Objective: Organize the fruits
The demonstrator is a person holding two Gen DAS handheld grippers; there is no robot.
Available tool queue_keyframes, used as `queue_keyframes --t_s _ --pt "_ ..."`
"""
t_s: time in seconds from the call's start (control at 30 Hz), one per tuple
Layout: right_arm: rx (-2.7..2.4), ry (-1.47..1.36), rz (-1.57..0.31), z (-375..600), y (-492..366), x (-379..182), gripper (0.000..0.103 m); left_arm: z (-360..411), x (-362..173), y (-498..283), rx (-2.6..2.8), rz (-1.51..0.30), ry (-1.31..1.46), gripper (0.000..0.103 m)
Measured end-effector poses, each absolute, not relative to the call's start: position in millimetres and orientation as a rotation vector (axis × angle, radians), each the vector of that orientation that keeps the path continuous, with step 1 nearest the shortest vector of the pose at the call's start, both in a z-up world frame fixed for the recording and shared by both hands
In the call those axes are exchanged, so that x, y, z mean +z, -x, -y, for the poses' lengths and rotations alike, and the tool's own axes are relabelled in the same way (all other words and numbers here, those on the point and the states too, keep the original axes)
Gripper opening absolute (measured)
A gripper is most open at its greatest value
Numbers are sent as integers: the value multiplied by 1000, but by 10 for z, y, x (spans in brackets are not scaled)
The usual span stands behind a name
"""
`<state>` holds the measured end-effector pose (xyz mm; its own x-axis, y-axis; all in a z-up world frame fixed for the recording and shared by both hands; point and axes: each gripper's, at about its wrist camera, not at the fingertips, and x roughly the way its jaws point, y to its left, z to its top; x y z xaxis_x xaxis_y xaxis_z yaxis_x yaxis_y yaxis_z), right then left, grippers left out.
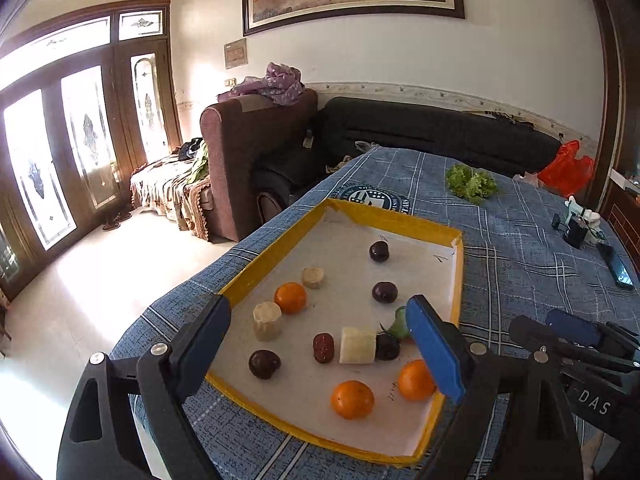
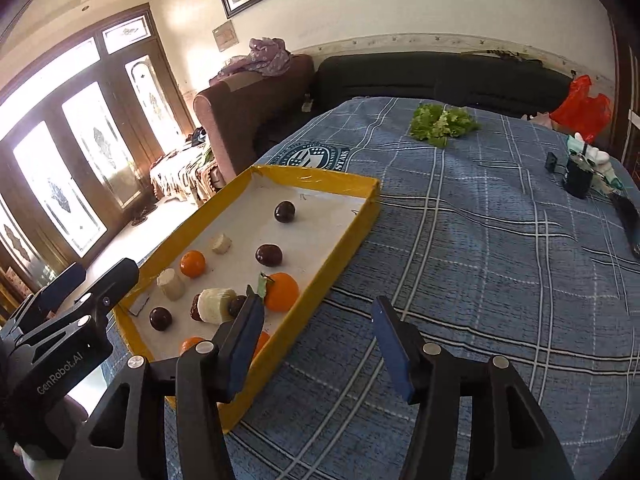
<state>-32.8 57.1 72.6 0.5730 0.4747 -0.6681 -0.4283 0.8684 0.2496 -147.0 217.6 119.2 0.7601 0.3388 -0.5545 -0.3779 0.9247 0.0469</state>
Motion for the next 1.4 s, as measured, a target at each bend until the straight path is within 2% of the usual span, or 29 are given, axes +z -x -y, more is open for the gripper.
queue_keyframes --t_s 0.37,0.7,0.83,0.93,1.07,1.2,1.4 --pt "504 -78 -760 -228 567 770 63 -1802 1258 1584 350 -590 11 91" --pt "508 -77 -778 -218 478 777 64 -1810 1347 1661 346 -589 26 91" --pt "548 -51 -703 -414 277 910 71 -1956 1606 2030 409 -529 40 91" --pt "564 -57 -626 -487 239 838 71 -2091 1823 2366 500 -486 53 91" --pt "583 -76 -651 -469 215 635 71 -2226 2151 2804 653 -411 92 91" --pt "502 -58 -599 -313 317 514 71 -2184 2408 3210 739 -351 113 92" --pt "447 -48 -601 -194 267 418 71 -2130 2494 3661 860 -309 97 94"
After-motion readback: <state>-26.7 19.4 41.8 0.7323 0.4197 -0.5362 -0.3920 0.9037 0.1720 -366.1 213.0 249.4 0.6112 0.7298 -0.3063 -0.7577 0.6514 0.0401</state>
